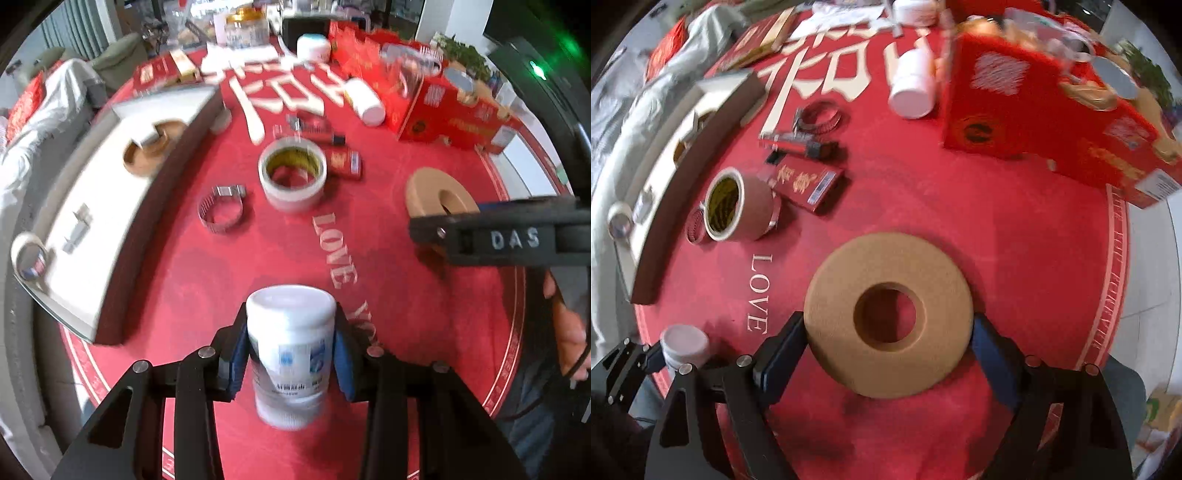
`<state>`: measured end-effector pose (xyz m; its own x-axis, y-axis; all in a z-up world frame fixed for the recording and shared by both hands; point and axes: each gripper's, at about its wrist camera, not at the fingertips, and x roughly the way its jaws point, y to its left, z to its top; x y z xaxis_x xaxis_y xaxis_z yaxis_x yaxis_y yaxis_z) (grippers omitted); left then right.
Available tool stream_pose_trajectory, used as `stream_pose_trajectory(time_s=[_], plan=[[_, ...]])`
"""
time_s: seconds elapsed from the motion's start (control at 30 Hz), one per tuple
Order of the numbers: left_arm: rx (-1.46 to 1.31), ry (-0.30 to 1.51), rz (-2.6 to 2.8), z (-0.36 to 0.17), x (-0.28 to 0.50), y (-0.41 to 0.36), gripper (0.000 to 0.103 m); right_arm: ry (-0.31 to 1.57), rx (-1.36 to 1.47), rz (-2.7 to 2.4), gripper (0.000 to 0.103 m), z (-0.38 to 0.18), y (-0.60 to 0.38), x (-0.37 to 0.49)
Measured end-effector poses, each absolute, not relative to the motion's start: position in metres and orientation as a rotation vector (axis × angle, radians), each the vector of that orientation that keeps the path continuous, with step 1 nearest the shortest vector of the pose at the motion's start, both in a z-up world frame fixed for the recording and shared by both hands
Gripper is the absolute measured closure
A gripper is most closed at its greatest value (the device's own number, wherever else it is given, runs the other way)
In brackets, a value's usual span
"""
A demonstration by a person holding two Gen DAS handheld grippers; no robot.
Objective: Organize rigid objects
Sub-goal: 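Grasp tan cork ring with right tool while left tool lifts white jar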
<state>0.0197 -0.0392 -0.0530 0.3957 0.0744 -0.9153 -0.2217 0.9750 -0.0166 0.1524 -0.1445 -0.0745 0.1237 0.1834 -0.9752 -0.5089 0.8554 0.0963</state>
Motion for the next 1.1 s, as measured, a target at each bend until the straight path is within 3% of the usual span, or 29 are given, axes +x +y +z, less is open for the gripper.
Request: stream_pose_trajectory(time_s=[0.3, 0.8, 1.1], plan=[[-0.229, 0.998, 0.333, 0.021, 0.028, -0.012, 0.06, 1.214, -0.231, 0.574, 0.016, 0.0, -0.146, 0.15], [-0.329, 0.763, 0.542, 0.13, 0.032, 0.097, 0.06, 0.97, -0.195, 0.73, 0.016, 0.123, -0.048, 0.162], [-0.366, 0.715, 0.685, 0.138, 0.025, 0.165, 0.06, 0.894, -0.203, 0.828, 0.016, 0.159, 0.032, 0.177]])
